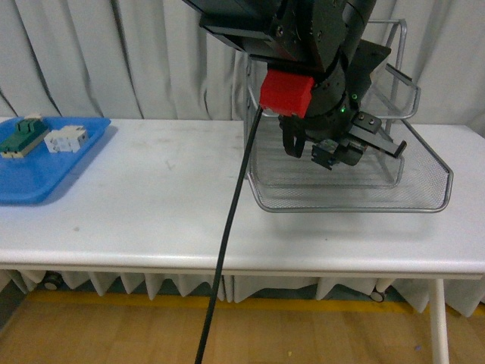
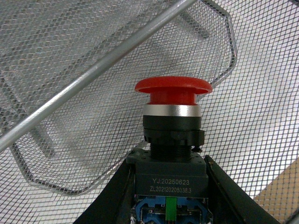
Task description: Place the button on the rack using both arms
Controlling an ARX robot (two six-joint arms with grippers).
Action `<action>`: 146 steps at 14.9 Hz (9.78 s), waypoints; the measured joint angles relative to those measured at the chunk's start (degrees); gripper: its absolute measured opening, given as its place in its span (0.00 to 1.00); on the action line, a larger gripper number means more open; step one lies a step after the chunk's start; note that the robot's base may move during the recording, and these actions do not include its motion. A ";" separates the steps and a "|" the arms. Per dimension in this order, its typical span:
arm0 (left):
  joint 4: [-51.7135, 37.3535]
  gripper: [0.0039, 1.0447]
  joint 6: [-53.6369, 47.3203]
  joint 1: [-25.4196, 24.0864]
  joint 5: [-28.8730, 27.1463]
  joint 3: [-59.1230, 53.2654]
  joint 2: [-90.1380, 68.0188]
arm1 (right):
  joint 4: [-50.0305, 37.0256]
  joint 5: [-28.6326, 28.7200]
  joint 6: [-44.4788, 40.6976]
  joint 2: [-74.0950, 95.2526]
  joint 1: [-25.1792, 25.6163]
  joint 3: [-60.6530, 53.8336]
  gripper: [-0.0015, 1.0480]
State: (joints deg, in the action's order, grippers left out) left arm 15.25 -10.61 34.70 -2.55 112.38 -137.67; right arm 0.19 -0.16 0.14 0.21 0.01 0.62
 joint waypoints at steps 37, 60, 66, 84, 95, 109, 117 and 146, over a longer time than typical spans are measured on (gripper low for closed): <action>-43.23 0.01 10.49 -34.53 2.56 -109.48 106.42 | 0.00 0.15 0.00 0.00 0.00 0.00 0.94; -14.86 0.01 10.49 -34.53 2.56 -111.84 137.15 | 0.00 0.13 0.00 0.00 0.00 0.00 0.94; -15.06 0.50 10.58 -34.53 2.54 -111.84 137.15 | 0.00 0.15 0.00 0.00 0.00 0.00 0.94; -15.06 0.94 10.58 -34.53 2.56 -111.84 137.15 | -23.91 1.07 16.81 84.48 -9.35 41.92 0.94; -15.06 0.94 10.58 -34.53 2.54 -111.84 137.15 | 1.11 4.94 17.31 105.04 -16.24 59.17 0.02; -15.06 0.94 10.58 -34.53 2.54 -111.84 137.15 | 8.90 1.03 5.51 119.30 -11.10 75.87 0.02; -15.06 0.94 10.58 -34.53 2.56 -111.84 137.15 | 2.29 -7.50 3.41 126.92 -6.64 84.02 0.02; -15.06 0.94 10.58 -34.53 2.54 -111.84 137.15 | -22.10 0.13 0.20 27.87 0.00 5.49 0.02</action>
State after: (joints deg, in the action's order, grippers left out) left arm 0.19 -0.03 0.16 -0.01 0.54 -0.51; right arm -21.91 -0.03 0.34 28.08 0.01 6.11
